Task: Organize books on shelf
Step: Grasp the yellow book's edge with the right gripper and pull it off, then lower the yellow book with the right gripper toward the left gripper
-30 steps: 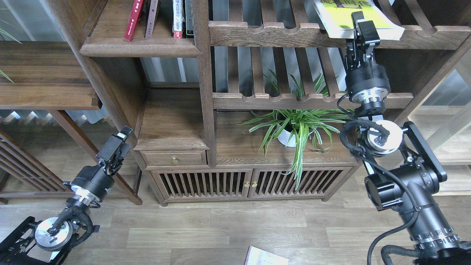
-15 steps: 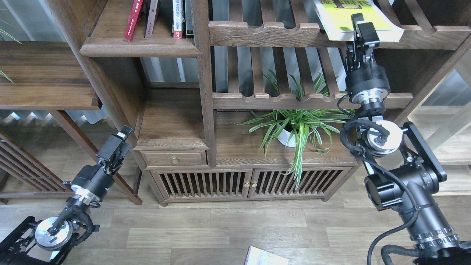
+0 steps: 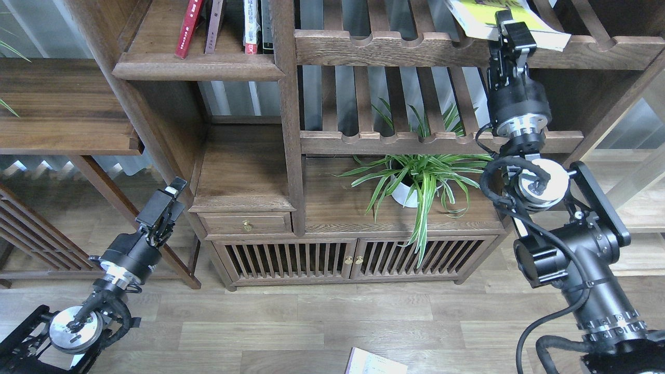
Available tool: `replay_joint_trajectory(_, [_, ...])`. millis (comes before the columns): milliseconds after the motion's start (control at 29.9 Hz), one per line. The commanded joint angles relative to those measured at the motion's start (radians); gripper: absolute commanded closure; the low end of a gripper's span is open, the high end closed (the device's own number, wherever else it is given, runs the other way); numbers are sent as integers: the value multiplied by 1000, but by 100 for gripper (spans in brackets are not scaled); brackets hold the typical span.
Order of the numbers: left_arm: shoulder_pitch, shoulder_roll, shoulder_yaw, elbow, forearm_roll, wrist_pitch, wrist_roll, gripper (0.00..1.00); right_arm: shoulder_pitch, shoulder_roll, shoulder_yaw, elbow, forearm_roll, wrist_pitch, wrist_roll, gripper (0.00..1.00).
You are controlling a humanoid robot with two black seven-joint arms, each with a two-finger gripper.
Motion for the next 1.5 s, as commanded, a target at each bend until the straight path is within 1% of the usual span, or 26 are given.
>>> replay_joint_trajectory(0, [0,2,-1,-3,0,0,0,2,7,1,-3,-5,4,-4,0,50])
replay_joint_trajectory(134, [0,2,-1,-3,0,0,0,2,15,1,-4,-10,7,-10,0,51])
replay_joint_trajectory(167, [0,2,-1,-3,0,0,0,2,16,1,-4,-10,8,-10,0,55])
replay_joint_trajectory(234, [0,0,-1,-3,0,0,0,2,19,6,-1,-10,24,2,3,71])
replay_joint_trajectory(268, [0,0,-1,-3,0,0,0,2,19,11,0,-10,30,5,3,76])
replay_joint_trajectory(401, [0,0,-3,-1,0,0,0,2,15,15,2,-8,33,5,3,86])
replay_joint_trajectory(468, [0,0,-5,-1,0,0,0,2,6,15,0,-4,36,7,2,94])
replay_joint_trajectory(502, [0,2,-6,2,0,0,0,2,3,15,-1,-2,36,8,2,95])
replay_joint_trajectory(669, [0,2,-15,3,0,0,0,2,-8,18,-4,22,40,13,2,95])
replay_joint_trajectory(869, [-8,0,-17,13,2,0,0,2,-74,-14,10,44,47,94,0,95])
replay_joint_trajectory(1037, [-26,-5,-17,16,-11,0,0,3,-177,-69,19,49,48,242,-2,96])
replay_joint_trajectory(1237, [-81,-8,-2,45,-12,0,3,3,-292,-66,-15,52,48,393,-3,96])
replay_joint_trajectory(1371, [-107,-15,9,48,-12,0,5,3,-355,-71,-73,55,47,503,-3,96])
replay_joint_trajectory(1471, [-120,-32,37,46,-14,0,5,3,-388,-71,-122,55,44,503,-3,96])
